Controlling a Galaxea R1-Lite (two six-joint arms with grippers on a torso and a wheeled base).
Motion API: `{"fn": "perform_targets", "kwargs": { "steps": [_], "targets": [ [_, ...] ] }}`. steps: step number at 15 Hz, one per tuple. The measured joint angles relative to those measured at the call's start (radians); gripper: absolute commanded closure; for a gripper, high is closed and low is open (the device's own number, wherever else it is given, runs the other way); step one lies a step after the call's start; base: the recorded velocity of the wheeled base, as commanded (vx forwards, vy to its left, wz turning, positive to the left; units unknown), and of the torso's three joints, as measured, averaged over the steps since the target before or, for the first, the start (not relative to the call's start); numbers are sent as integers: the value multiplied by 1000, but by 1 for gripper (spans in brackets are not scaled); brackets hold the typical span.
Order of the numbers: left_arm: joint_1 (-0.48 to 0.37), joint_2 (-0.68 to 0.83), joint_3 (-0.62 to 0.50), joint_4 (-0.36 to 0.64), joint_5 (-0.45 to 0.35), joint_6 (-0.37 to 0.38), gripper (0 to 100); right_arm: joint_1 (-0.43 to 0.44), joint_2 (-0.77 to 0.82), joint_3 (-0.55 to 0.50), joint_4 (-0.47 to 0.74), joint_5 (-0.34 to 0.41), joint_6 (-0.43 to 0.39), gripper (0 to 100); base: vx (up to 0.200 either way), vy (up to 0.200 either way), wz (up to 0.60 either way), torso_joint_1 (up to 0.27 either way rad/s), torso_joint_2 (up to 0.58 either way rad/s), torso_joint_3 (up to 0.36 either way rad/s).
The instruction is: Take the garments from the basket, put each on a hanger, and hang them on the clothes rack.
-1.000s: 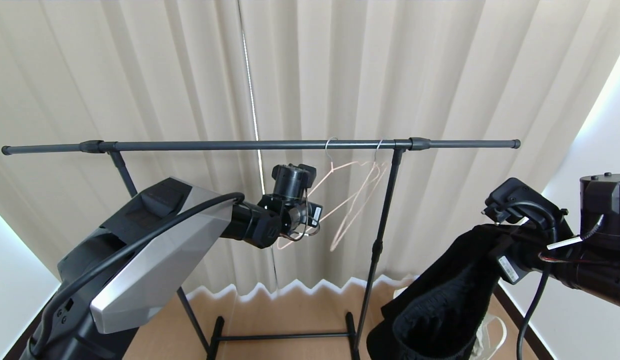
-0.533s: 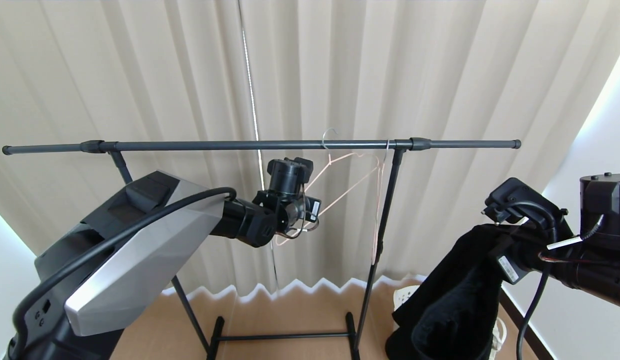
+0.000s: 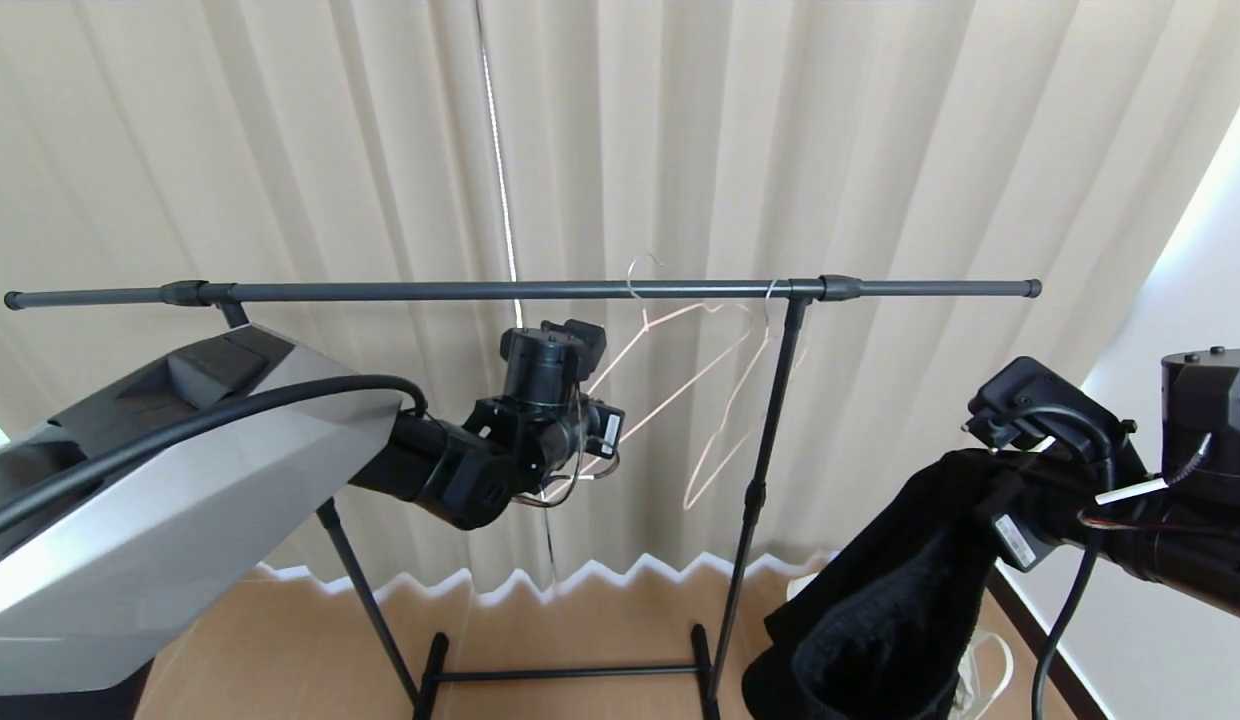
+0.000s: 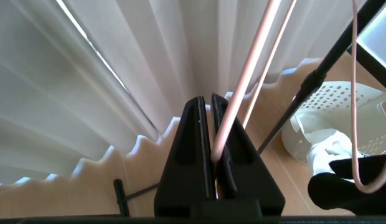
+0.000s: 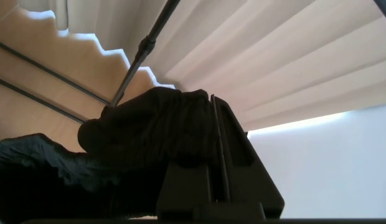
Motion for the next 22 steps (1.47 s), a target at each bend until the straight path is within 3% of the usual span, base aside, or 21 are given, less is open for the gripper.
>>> {"fn": "perform_targets", "kwargs": {
  "steps": [6,12,16,18,20,22],
  "targets": [
    [1,-170,317,-165,-2,25,100,16,-8,11,0,-3,0,100,0,0,0,0,0,0],
    [21,-350,741,-440,-29,77,100,20,-27,16,-2,-4,0,100,0,0,0,0,0,0],
    [75,-422,919,-609,-206,117,100,18,-29,11,-2,-5,1,100,0,0,0,0,0,0],
    [88,-434,965,-652,-243,119,100,18,-29,5,-4,-17,1,100,0,0,0,0,0,0],
    [90,-434,1025,-746,-317,120,100,17,-29,-2,-5,-49,1,100,0,0,0,0,0,0],
    [91,-416,1081,-838,-340,121,100,17,-25,-16,-5,-91,1,100,0,0,0,0,0,0]
  ]
}}
